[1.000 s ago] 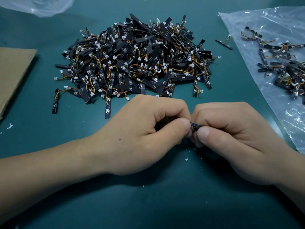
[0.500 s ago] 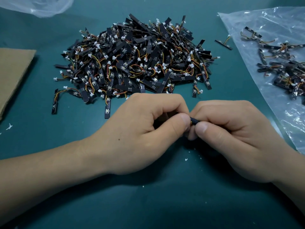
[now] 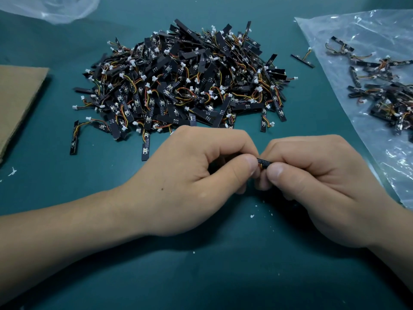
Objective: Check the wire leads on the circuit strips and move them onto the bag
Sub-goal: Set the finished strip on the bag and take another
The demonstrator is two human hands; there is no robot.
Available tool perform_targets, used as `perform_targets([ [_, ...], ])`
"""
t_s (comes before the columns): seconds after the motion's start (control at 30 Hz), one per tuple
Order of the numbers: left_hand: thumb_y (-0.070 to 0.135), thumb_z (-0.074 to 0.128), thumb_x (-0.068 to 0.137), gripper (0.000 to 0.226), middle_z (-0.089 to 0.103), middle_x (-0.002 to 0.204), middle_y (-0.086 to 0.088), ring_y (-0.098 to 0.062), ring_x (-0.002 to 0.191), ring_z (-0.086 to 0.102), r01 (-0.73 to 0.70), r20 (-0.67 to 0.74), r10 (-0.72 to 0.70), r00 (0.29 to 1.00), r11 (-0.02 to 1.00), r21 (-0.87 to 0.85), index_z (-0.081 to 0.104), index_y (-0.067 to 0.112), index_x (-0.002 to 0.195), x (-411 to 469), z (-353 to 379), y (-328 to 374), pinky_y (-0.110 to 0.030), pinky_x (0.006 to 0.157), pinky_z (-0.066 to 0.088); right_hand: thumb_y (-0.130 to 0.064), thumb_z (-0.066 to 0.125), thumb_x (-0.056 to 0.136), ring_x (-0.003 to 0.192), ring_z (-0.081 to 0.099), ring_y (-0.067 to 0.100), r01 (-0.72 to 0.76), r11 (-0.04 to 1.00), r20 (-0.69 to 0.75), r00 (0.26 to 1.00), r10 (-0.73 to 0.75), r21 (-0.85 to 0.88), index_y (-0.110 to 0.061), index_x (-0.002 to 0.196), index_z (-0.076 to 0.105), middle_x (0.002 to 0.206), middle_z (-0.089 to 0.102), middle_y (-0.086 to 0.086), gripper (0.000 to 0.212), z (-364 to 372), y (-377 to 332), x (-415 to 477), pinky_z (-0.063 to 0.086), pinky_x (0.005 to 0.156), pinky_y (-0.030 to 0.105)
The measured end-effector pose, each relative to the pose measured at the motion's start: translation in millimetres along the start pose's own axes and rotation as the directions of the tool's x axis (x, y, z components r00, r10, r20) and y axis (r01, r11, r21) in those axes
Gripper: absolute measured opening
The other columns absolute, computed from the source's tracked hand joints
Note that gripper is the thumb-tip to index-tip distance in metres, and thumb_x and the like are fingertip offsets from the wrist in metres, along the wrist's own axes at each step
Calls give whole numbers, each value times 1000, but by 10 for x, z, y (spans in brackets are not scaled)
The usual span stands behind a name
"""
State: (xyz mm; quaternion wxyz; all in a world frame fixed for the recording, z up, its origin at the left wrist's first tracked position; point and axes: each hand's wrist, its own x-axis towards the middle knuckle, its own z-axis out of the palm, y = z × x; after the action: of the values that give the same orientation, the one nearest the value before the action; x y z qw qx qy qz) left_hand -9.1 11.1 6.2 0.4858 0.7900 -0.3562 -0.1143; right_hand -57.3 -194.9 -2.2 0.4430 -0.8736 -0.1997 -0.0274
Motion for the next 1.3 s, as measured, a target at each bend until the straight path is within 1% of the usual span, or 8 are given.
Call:
perform_targets([
  [0.13,17,55,97,20,68,68,4,-18,62,61,-3,-9,3,1000,1000,-18,69,19,82,-3,0,1,-27,57,47,-26,48,96,62,57,11,-1,1000,-2,1000,1,24,-17,77,67,67,58,-9,29,-2,-8,3,40,59,23],
  [0.3,16,55,97,21,66,65,5,-12,57,57,9,-10,-9,1000,1000,-19,68,21,81,-2,0,5,-16,55,40,-24,48,96,62,57,11,-5,1000,-11,1000,5,23,-16,73,66,65,56,-11,31,-2,-15,6,40,60,21],
  [0.43,16,55,96,20,66,66,2,-17,58,58,9,-25,-10,1000,998,-62,67,18,80,3,0,6,-28,54,46,-26,48,97,62,56,9,-1,1000,-14,1000,1,13,-16,75,68,64,53,-17,31,0,-23,11,39,60,18],
  [0.77,15,55,96,21,65,64,4,-11,54,54,16,-11,-16,1000,999,-37,68,18,80,4,0,14,-16,53,39,-23,47,95,61,57,7,-13,1000,1,1000,12,22,-17,72,68,63,53,-22,32,-9,-45,14,39,60,14],
  [0.87,15,55,96,21,65,64,5,-12,55,56,14,-21,-14,1000,1000,-17,68,19,80,4,-1,9,-15,53,40,-24,47,95,60,56,10,-14,1000,5,1000,14,26,-16,72,68,62,53,-19,32,-10,-44,13,39,58,16],
  [1.07,15,56,95,22,67,63,4,-16,59,60,5,-61,-7,998,1000,-29,69,20,78,0,-1,3,-24,54,47,-25,50,94,56,53,13,-11,1000,-27,1000,11,-5,-17,70,67,59,53,-8,30,1,-41,10,39,54,21],
  [1.2,15,57,95,22,65,61,4,-8,52,55,6,-28,-7,1000,1000,-29,67,21,77,-1,2,1,-15,51,39,-26,50,93,55,52,15,-7,999,-22,1000,6,-54,-17,67,66,57,53,-2,32,-5,-35,11,42,53,28],
  [1.3,16,57,94,21,66,62,3,-12,53,56,-3,-35,1,999,999,-37,68,21,78,1,-2,3,-21,51,42,-28,49,92,54,52,14,-20,999,-33,999,19,-30,-19,68,65,57,53,-5,30,-8,-43,9,40,51,25],
])
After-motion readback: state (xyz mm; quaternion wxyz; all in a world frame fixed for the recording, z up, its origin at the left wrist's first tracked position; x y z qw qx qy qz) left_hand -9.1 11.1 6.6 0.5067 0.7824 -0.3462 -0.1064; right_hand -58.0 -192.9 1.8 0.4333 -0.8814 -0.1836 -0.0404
